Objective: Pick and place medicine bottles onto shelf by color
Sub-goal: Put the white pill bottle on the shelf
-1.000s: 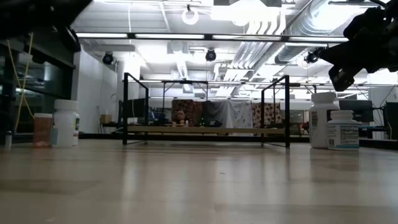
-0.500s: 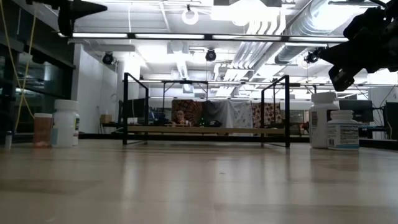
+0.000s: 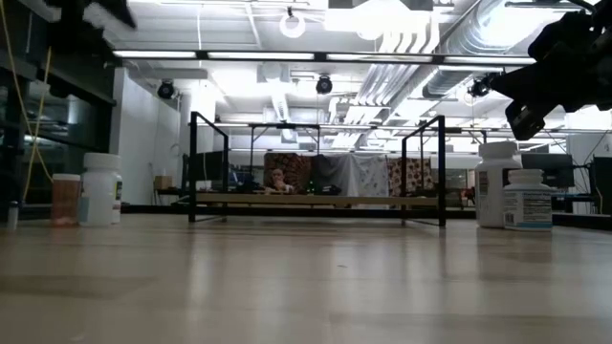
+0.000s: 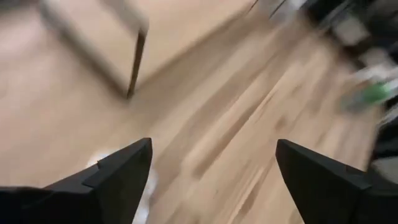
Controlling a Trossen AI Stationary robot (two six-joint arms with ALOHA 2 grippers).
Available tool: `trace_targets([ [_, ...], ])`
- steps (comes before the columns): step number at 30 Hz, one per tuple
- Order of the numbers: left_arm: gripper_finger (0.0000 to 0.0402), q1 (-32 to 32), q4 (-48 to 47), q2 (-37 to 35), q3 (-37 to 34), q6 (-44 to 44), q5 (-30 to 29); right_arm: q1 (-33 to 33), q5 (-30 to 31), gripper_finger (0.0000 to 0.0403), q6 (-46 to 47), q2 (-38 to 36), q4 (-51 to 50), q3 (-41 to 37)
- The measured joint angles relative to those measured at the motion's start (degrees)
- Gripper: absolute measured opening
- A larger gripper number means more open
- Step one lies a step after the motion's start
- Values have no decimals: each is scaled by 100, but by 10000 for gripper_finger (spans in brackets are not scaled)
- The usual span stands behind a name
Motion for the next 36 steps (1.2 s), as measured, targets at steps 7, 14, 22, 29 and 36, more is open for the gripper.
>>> trace_targets([
  [7, 335, 717, -793, 1180, 0, -729, 580, 0, 1, 0, 2, 0, 1, -2],
  [14, 335, 1640, -934, 2094, 2, -1065, 817, 0, -1, 0, 2, 0, -1, -2],
  [22, 335, 2227, -961, 2862, 2, -1108, 1031, 0, 0, 0, 2, 0, 1, -2],
  [29, 335, 2384, -888, 3248, -67, -1084, 1341, 0, 1, 0, 2, 0, 0, -2],
  [36, 335, 2542, -640, 3337, -385, -1307, 1359, 0, 0, 0, 0, 0, 1, -2],
])
